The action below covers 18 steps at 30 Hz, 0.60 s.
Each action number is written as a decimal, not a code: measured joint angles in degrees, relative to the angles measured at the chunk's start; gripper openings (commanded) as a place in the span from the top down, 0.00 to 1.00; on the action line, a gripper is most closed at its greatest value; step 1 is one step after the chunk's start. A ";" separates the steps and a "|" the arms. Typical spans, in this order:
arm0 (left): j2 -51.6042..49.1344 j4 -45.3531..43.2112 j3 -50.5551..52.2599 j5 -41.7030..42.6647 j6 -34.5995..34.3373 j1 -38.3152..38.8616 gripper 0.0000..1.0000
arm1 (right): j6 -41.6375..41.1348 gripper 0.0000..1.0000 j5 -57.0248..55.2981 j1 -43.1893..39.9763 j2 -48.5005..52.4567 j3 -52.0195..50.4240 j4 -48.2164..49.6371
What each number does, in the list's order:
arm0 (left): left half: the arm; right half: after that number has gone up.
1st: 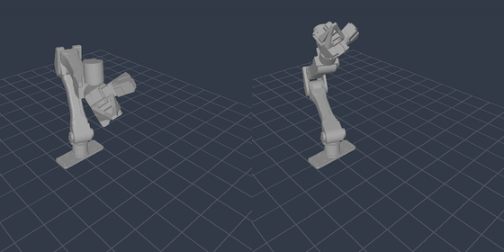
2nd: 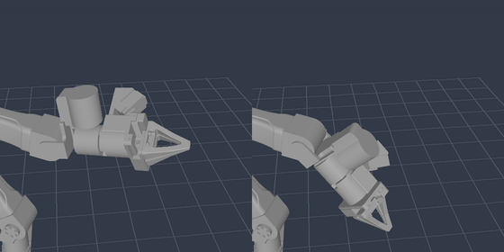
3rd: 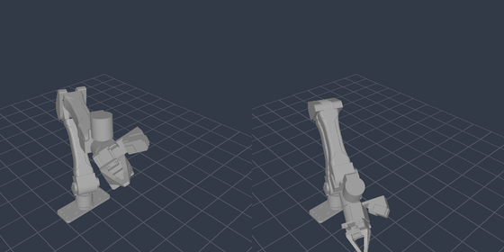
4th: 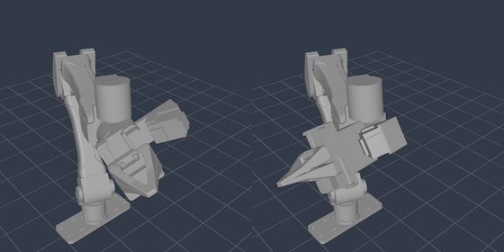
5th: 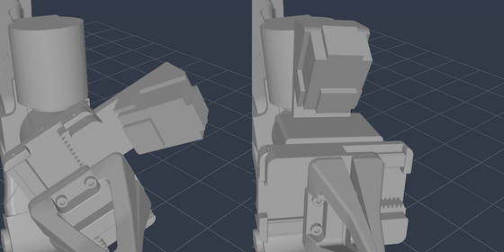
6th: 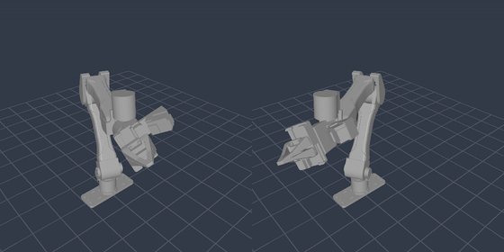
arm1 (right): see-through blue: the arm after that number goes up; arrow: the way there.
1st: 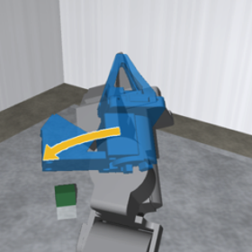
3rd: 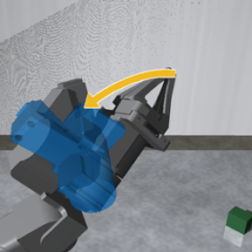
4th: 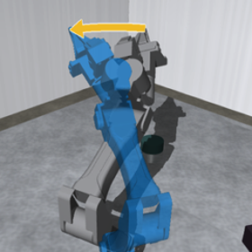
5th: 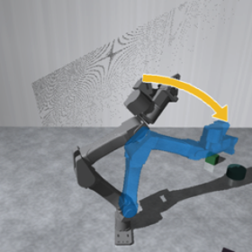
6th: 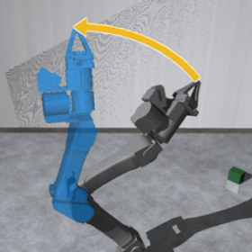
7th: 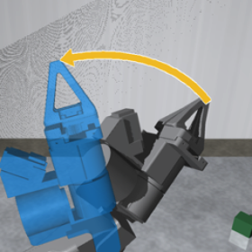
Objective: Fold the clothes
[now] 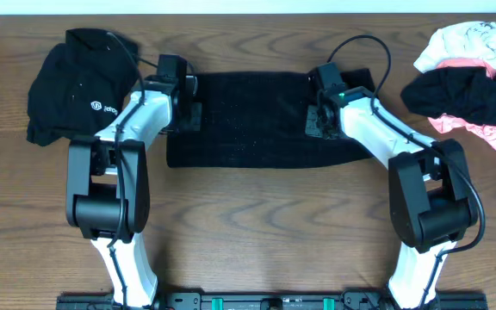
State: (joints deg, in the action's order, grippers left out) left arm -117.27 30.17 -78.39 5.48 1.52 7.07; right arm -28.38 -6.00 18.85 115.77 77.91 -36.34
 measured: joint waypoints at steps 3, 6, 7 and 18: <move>0.42 -0.42 0.31 -0.55 0.20 0.20 0.94 | -0.02 0.99 -0.04 -0.94 -0.76 0.00 0.63; 1.25 -0.76 0.81 -1.22 0.24 0.20 0.94 | 0.17 0.99 -0.17 -2.67 -2.08 0.00 1.99; 1.62 -0.79 1.01 -1.44 0.26 0.20 0.94 | 0.33 0.99 -0.24 -3.61 -2.64 0.00 2.29; 3.06 -1.05 1.22 -2.62 0.26 0.15 0.94 | 0.42 0.99 -0.26 -7.91 -0.83 0.02 2.49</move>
State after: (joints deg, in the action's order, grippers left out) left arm -114.21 29.12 -77.17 2.85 1.78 7.22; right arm -27.97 -6.26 10.94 114.93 77.93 -33.85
